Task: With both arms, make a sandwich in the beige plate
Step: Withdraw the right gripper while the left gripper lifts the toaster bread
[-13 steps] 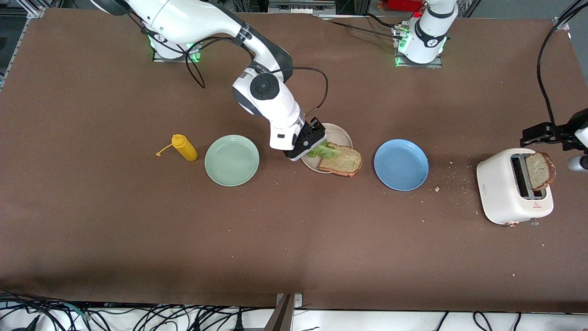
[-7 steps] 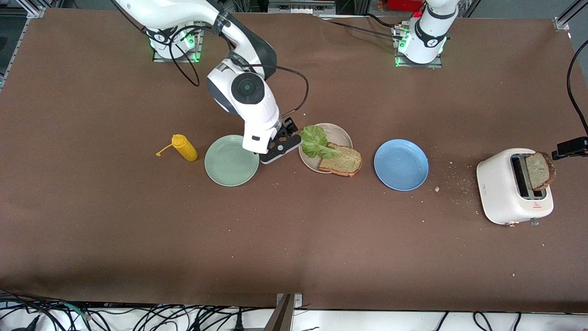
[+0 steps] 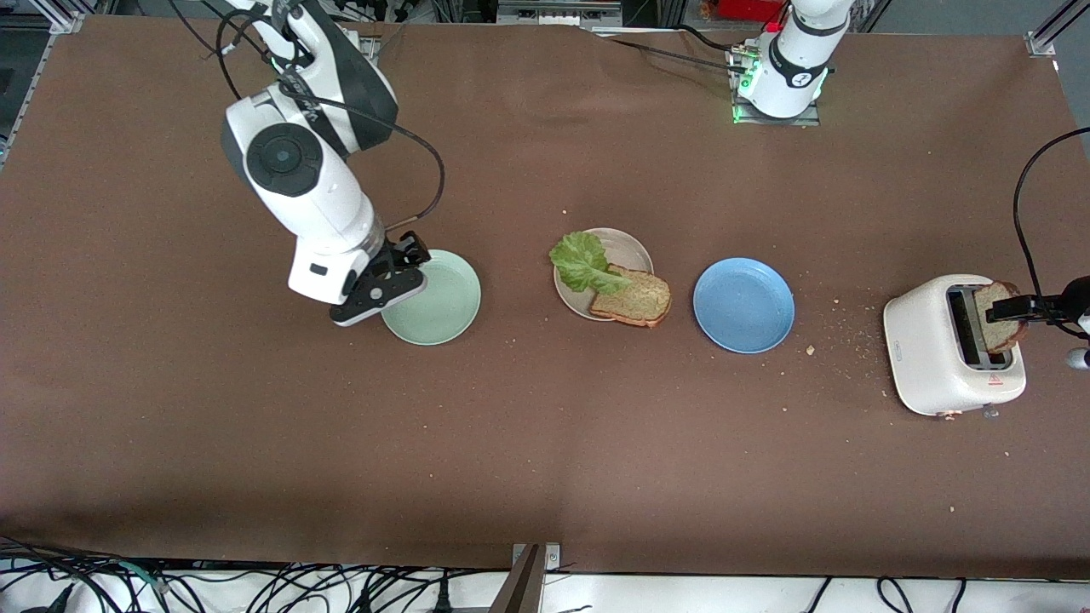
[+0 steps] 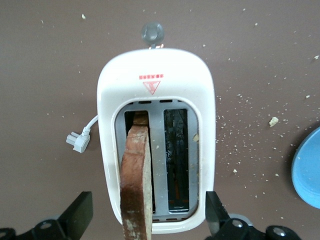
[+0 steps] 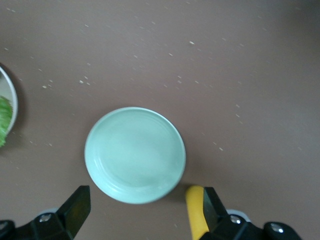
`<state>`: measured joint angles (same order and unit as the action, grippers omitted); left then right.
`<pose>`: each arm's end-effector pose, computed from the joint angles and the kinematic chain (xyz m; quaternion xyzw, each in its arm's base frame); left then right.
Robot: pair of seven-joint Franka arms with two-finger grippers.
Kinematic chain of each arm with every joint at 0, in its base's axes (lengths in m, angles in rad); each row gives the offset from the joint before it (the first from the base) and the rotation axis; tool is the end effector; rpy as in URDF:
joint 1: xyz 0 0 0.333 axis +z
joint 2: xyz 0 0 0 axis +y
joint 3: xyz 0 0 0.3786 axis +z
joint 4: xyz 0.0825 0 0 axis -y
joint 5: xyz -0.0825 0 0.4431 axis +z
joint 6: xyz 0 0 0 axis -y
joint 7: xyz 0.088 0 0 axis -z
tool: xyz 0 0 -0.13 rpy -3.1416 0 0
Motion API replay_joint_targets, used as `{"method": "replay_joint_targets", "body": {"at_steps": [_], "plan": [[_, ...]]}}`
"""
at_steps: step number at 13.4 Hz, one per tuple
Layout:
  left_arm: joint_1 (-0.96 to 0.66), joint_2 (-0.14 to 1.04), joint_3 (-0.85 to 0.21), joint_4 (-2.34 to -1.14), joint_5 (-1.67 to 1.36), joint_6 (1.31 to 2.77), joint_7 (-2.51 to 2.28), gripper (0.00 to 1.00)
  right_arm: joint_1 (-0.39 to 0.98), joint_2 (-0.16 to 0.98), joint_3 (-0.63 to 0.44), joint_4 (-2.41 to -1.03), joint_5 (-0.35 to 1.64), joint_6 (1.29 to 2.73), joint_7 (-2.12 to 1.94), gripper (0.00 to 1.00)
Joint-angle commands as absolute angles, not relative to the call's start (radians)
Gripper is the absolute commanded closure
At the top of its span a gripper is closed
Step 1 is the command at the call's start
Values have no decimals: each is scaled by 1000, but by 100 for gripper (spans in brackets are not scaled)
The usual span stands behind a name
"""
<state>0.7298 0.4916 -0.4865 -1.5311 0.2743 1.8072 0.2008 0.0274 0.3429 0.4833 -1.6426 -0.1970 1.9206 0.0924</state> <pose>0.6991 0.2567 0.3951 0.9968 -0.0056 -0.0792 0.0000 0.6535 0.3045 0.4472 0.9728 0.2309 -0.0069 0.0163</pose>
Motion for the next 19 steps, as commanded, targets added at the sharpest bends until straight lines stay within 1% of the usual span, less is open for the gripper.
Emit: {"method": "replay_joint_targets", "body": {"at_steps": [1,2,3,4,6,7,9,11,14,16,17,19], "plan": [[759,463,-499,-1585,307,1813,215,71,-8,267,473,-1690,-179,1858,84,0],[773,466,-499,-1595,305,1812,213,75,-9,252,425,-1692,-178,1858,78,0],[775,466,-499,-1595,305,1812,213,86,-9,236,392,-1690,-176,1858,80,0],[773,466,-499,-1595,307,1810,212,100,-9,224,356,-1690,-176,1858,80,0],[770,466,-499,-1595,307,1809,210,100,-9,210,290,-1693,-176,1853,81,0],[770,466,-499,-1594,307,1809,210,100,-12,206,276,-1697,-175,1853,84,0],[765,457,-505,-1591,307,1796,204,100,-44,181,275,-1719,-170,1855,84,0],[762,440,-531,-1565,308,1725,201,100,-81,134,275,-1750,-114,1850,80,0],[726,333,-552,-1551,308,1648,209,100,-84,95,247,-1743,-106,1772,83,0],[715,272,-600,-1545,308,1602,210,100,-74,65,197,-1741,-94,1746,78,0],[713,259,-636,-1520,308,1568,209,100,-69,55,190,-1733,-91,1730,78,0],[712,259,-714,-1474,293,1496,209,100,-67,52,161,-1685,-75,1656,75,0]]}}
